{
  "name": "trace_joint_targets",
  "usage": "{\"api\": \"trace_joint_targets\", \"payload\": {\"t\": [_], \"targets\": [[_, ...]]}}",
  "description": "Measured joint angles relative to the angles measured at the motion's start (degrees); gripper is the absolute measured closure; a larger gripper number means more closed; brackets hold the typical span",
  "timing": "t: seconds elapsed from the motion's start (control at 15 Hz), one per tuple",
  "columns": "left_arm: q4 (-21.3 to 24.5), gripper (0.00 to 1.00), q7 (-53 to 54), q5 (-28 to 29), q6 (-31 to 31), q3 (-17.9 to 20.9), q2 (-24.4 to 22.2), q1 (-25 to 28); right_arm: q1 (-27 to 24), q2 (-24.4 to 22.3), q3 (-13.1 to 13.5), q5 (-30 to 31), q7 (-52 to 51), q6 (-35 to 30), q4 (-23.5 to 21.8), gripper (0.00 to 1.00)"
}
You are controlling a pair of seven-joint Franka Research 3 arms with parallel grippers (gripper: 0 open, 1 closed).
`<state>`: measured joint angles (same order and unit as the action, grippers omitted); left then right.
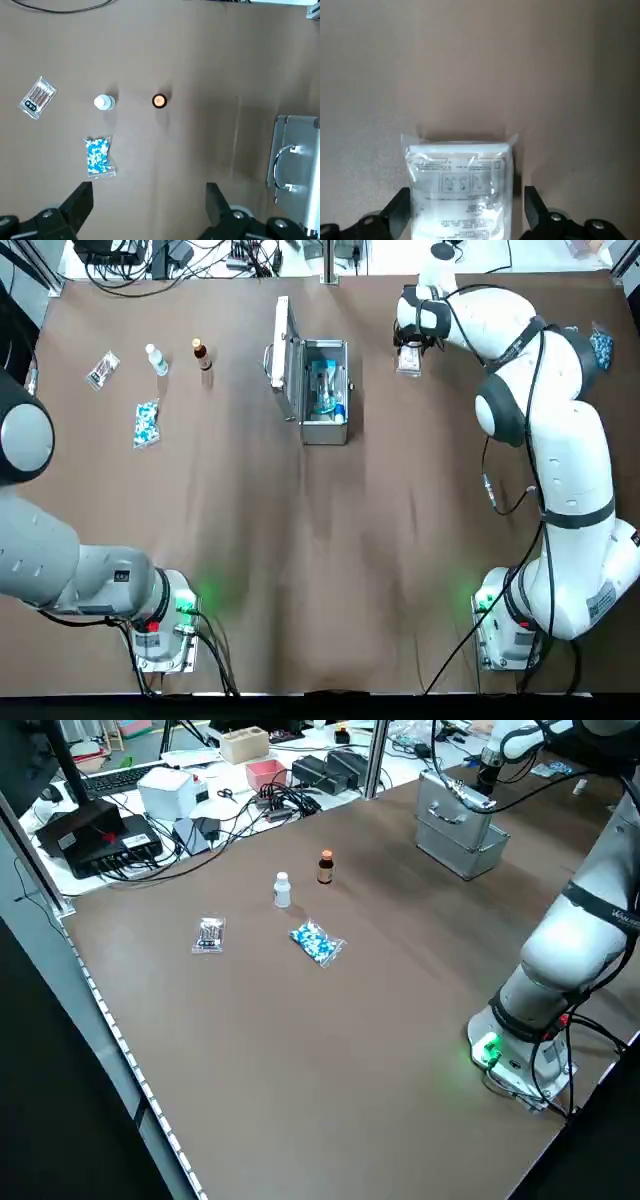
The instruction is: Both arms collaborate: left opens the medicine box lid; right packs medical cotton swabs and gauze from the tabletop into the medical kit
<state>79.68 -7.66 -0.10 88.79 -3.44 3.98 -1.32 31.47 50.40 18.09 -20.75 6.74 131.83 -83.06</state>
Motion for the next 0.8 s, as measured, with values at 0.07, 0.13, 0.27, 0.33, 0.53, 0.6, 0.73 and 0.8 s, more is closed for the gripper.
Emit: {"api": "trace_joint_targets", "payload": {"t": [0.07,0.13,0.27,0.33,0.53,0.6,0.73,0.8], "targets": [[0.02,0.00,0.00,0.00,0.01,0.00,0.05,-0.01,0.01,0.16,-0.10,-0.23,0.01,0.07,0.02,0.03],[0.04,0.00,0.00,0.00,0.04,-0.01,0.13,-0.01,0.01,0.27,-0.15,-0.37,0.01,0.08,0.05,0.03],[0.06,0.00,0.01,0.00,0.12,-0.01,0.34,-0.02,-0.01,0.39,-0.14,-0.53,0.07,0.08,0.17,0.26],[0.06,0.00,0.01,0.00,0.17,-0.01,0.35,-0.02,-0.01,0.39,-0.13,-0.55,0.14,0.08,0.27,0.26],[0.06,0.00,0.01,0.00,0.30,-0.01,0.35,-0.02,0.00,0.37,-0.13,-0.65,2.50,-0.14,0.84,0.47],[0.06,0.00,0.01,0.00,0.35,-0.01,0.35,-0.01,0.01,0.37,-0.14,-0.65,3.18,-0.22,1.02,0.50],[0.06,0.00,0.01,0.00,0.46,-0.01,0.35,-0.01,0.03,0.33,-0.15,-0.67,3.63,-0.29,1.18,0.55],[0.06,0.00,0.01,0.00,0.50,-0.01,0.35,-0.01,0.03,0.31,-0.16,-0.69,3.75,-0.29,1.42,0.55]]}}
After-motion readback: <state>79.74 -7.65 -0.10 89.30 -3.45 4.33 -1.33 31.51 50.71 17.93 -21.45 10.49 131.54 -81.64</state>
